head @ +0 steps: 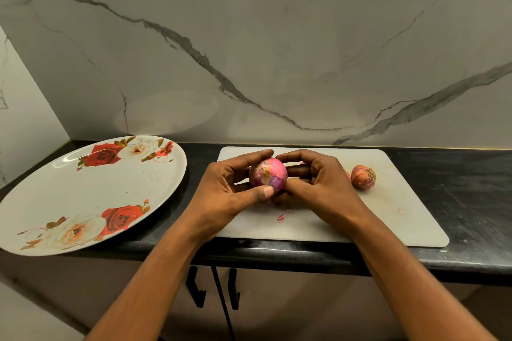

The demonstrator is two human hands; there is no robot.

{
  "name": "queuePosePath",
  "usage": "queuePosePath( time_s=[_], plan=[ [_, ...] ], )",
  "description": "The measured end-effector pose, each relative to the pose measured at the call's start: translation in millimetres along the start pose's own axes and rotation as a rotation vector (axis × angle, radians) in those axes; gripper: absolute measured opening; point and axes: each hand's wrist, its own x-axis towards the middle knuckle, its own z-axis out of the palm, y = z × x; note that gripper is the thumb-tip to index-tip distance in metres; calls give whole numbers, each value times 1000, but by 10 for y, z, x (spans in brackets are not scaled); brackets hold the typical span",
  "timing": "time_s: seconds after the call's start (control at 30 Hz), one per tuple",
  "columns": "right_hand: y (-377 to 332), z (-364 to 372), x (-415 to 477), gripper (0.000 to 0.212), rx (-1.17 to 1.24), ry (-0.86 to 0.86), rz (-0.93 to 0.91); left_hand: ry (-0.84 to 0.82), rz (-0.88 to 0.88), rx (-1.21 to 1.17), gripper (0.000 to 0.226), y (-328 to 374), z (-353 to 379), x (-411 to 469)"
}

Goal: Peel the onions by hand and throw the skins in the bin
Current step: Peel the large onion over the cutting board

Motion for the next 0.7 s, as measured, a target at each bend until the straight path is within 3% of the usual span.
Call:
queuePosePath(
  time_s=[0.23, 0.7],
  plan=[
    [-15, 13, 4, 35, 82, 34, -6, 73, 5, -63, 60, -18, 1, 24],
    [43, -35, -4, 24, -51, 186, -130, 147, -21, -127, 59, -29, -20, 37]
  ],
)
